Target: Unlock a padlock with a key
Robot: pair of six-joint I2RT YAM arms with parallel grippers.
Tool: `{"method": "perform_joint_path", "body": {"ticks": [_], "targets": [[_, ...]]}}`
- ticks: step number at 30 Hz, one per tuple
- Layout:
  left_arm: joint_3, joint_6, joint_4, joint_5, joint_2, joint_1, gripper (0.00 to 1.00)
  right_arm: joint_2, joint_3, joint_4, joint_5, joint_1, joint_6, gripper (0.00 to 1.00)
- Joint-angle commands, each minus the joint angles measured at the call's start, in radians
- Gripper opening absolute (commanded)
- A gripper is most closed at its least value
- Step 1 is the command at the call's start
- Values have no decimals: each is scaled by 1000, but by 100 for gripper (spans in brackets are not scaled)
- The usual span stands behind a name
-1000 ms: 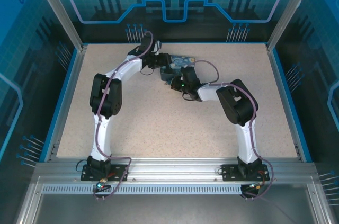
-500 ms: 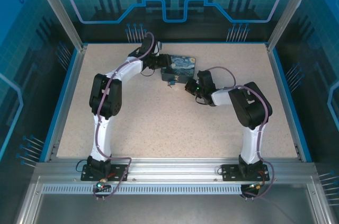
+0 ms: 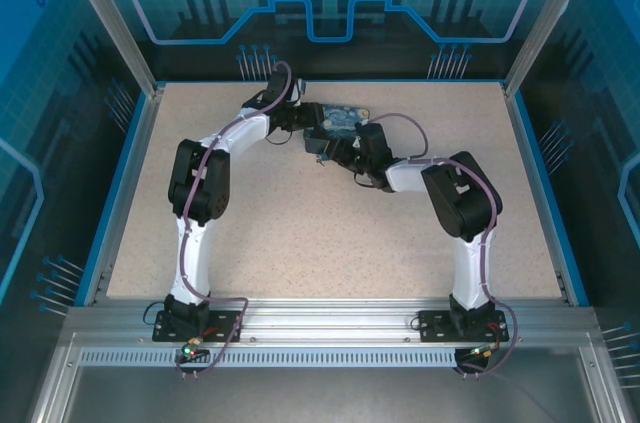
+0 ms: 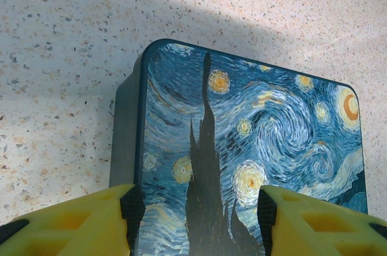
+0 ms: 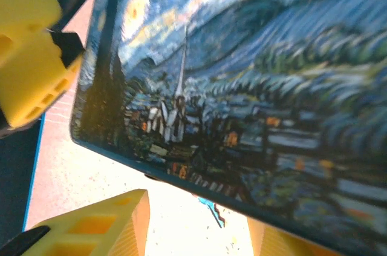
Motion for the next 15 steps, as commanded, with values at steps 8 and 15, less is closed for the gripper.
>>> {"method": "perform_joint_path", "body": {"ticks": [8,15], "targets": [[-39,-11,-90,23,27,-18,56,70,66,-101,60,42,-34,46],[-49,-15,-85,29,25,-23,56,137,145,-152,67,56,-82,46]]}}
